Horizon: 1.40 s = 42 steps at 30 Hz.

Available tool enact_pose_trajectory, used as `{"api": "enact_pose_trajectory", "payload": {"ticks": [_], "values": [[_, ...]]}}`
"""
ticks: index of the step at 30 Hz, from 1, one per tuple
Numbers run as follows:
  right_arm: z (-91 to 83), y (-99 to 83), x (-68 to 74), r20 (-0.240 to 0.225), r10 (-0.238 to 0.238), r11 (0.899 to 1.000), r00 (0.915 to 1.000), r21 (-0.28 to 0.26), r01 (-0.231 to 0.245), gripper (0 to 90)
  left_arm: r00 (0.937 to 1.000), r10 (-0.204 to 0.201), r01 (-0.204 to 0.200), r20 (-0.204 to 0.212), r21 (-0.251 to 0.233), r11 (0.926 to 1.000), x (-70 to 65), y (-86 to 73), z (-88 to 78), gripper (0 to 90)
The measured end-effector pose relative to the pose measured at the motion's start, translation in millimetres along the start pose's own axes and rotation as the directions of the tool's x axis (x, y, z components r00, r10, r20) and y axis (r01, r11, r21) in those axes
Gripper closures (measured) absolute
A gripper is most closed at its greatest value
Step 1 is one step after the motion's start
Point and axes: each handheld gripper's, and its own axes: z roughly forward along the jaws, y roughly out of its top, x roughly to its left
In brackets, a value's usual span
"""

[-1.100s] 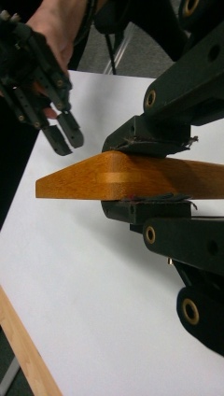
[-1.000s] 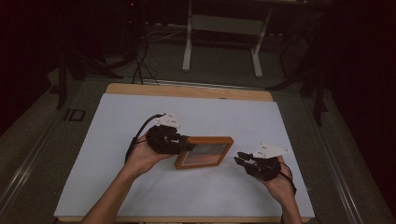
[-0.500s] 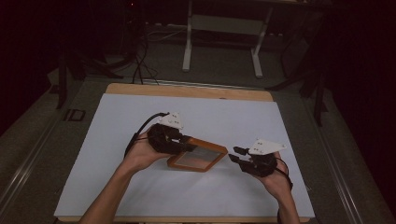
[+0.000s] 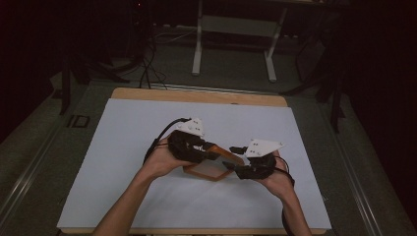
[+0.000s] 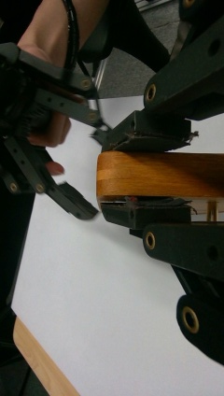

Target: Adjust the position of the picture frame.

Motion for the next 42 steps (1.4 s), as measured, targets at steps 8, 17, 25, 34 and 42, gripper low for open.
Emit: {"api": "enact_pose_trajectory", "payload": {"ticks": [8,17,25,34,42], "values": [[3.2,5.8,0.2,-0.015,-0.052,0.999,0.9986,-0.019,0.051,56.9,0.9998,0.020,-0.020,-0.003,0.003,0.9998,-3.2,9.4,15.1,59.7],[-3.7,0.2,3.3,-0.015,-0.072,0.997,0.9973,-0.038,0.072,68.0,0.9992,-0.020,0.016,-0.036,-0.106,0.9942,0.2,-0.5,1.8,47.6],[-11.1,-9.9,1.1,-0.006,-0.048,0.998,0.9989,-0.051,0.047,68.2,0.9922,-0.106,0.090,-0.066,-0.208,0.9739,10.0,-27.1,-19.1,44.0],[-18.2,-22.0,-2.1,0.005,-0.008,0.998,1.0000,-0.067,0.008,68.2,0.9794,-0.194,0.172,-0.056,-0.273,0.9465,21.4,-60.9,-13.8,41.9],[-22.4,-31.5,-6.1,0.012,0.019,0.997,0.9997,-0.079,-0.018,68.1,0.9807,-0.190,0.175,-0.048,-0.219,0.9599,17.8,-73.3,14.0,40.2]]}}
